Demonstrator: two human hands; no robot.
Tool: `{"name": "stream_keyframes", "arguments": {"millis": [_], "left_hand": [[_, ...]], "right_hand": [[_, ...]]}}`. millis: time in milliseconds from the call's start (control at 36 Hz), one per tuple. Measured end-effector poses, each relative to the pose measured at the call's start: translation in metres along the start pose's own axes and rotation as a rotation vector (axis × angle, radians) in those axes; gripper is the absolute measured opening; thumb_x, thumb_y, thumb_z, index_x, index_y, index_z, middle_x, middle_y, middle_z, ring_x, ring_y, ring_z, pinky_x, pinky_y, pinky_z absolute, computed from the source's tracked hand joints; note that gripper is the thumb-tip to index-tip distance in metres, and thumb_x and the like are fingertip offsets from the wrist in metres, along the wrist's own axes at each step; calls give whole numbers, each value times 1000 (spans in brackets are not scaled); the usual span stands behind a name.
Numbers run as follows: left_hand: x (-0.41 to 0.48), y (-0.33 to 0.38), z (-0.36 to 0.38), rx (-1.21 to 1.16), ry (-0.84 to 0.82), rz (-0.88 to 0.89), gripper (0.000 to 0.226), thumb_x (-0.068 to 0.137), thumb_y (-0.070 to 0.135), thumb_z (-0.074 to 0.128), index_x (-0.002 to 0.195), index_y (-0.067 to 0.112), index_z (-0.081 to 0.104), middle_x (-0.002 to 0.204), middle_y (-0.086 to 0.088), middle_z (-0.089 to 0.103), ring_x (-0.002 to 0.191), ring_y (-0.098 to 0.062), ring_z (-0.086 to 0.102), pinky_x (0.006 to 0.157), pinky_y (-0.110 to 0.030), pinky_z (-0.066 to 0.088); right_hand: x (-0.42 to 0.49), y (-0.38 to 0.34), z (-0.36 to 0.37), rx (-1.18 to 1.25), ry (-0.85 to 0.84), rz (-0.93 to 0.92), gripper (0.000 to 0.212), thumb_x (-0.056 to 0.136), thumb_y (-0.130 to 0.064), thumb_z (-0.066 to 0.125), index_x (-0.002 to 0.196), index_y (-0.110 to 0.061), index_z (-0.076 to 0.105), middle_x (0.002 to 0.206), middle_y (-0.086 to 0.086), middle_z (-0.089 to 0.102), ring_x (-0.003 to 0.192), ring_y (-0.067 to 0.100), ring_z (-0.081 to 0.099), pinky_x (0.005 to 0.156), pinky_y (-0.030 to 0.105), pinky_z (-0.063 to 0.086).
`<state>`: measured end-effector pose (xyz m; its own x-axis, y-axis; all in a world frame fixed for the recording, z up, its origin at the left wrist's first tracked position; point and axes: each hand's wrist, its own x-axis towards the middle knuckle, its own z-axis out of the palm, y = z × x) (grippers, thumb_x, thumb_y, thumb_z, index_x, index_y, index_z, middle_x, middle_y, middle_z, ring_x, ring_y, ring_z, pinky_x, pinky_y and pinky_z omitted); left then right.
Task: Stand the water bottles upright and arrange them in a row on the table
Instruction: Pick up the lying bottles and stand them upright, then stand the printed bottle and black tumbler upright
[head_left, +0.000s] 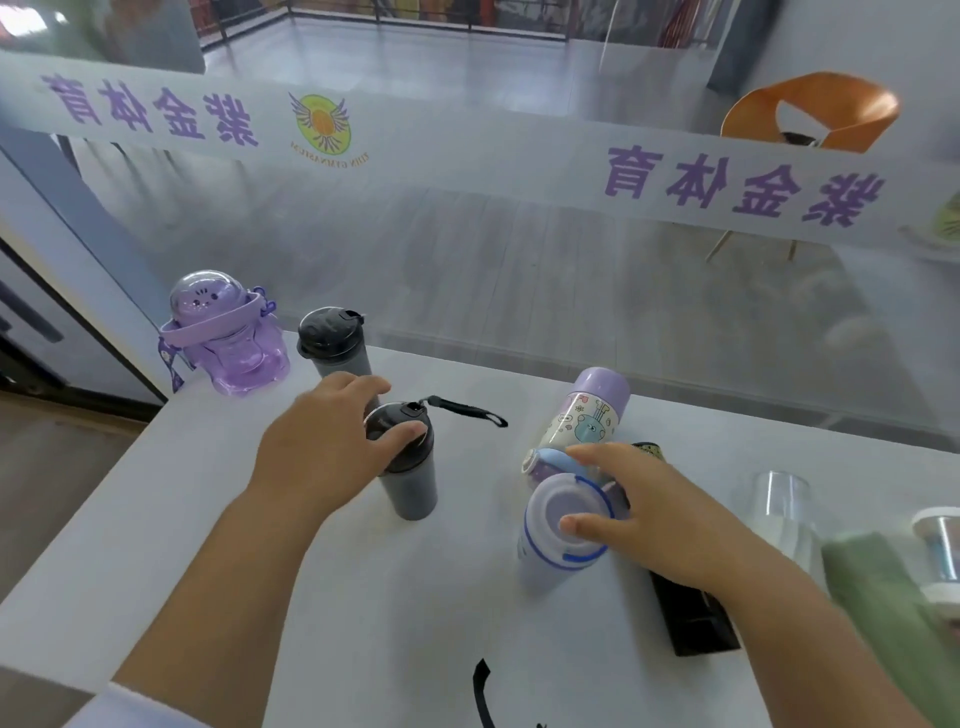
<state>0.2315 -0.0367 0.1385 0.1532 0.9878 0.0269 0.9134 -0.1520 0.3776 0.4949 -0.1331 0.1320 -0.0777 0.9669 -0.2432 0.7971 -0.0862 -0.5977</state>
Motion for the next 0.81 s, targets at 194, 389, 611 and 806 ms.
{"name": "stream_keyframes", "arguments": {"millis": [194,389,611,806], "left_hand": [[17,36,-11,8,-31,163,45,79,56,60,116,29,58,113,11,62,98,-13,61,80,-33,51],[46,77,16,96,-247,375,48,81,59,54,119,30,56,115,11,64,98,-12,63,80,-29,51],[78,118,89,232,-618,410,54,79,59,58,124,29,50,121,1,60,99,-21,60,86,-37,53],[79,137,142,311,-763,347,72,66,58,66,121,16,48,105,-4,60,90,-23,59,72,-31,49]], "right_hand": [[-11,12,-19,21,153,144,61,79,-46,67,133,-33,43,125,-15,51,107,5,52,87,19,40],[-33,29,-20,-30,204,381,57,84,-47,61,135,-31,40,129,-9,51,113,11,51,94,29,45],[-65,62,6,-44,227,626,57,85,-49,59,134,-28,42,132,-8,50,118,12,50,93,31,44],[-75,88,43,-40,190,821,62,83,-51,59,135,-24,38,140,-2,43,126,21,42,93,35,44]]}}
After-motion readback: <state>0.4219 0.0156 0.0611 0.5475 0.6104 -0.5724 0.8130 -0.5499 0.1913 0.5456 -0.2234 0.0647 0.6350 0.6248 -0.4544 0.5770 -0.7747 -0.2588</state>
